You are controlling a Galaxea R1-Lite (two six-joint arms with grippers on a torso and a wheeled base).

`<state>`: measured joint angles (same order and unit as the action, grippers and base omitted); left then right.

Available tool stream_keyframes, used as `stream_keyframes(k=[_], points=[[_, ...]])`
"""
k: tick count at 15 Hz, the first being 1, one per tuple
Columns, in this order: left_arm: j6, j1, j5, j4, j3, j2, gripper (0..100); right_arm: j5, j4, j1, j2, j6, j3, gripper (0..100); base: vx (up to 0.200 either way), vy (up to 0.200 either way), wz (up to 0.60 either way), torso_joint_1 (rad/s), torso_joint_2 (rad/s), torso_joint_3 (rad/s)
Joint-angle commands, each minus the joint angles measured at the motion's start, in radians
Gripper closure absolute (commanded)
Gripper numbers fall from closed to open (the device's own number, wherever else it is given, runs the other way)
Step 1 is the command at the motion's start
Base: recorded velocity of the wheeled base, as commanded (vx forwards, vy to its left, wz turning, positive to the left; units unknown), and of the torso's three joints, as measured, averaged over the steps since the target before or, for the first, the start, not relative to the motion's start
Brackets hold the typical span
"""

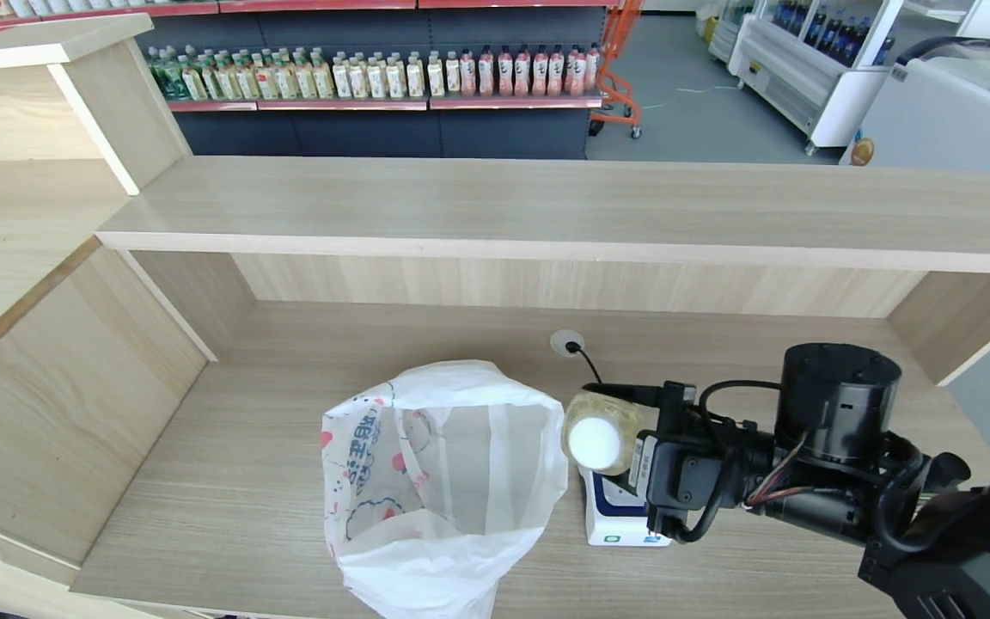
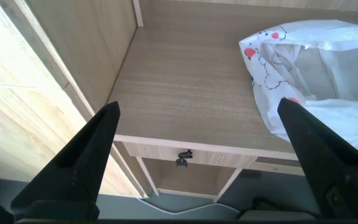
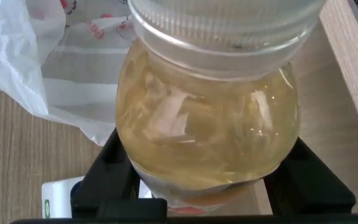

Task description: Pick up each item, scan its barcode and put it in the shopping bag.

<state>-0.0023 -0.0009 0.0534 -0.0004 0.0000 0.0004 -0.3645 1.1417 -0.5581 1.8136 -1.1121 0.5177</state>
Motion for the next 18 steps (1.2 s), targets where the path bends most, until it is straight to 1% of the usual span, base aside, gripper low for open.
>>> stream_keyframes(k=[1,4,7,10,18], points=[[-0.001,0.001,0.0,-0.001,0.0,0.0,0,-0.007,0.001,0.007,0.021,-0.003,0.001,100,0.0,0.0,0.0,0.0,0.0,0.0],[-0.001,0.001,-0.001,-0.001,0.0,0.0,0,-0.013,0.001,0.01,0.018,-0.035,-0.038,100,0.0,0.0,0.0,0.0,0.0,0.0],[-0.001,0.001,0.0,0.0,0.0,0.0,0,-0.045,-0.003,0.029,0.023,-0.078,-0.045,100,0.0,0.0,0.0,0.0,0.0,0.0],[-0.001,0.001,0.0,0.0,0.0,0.0,0,-0.105,-0.011,0.067,0.029,-0.164,-0.048,100,0.0,0.0,0.0,0.0,0.0,0.0],[-0.001,0.001,-0.001,0.0,0.0,0.0,0,-0.113,-0.011,0.072,0.047,-0.21,-0.09,100,0.0,0.0,0.0,0.0,0.0,0.0]])
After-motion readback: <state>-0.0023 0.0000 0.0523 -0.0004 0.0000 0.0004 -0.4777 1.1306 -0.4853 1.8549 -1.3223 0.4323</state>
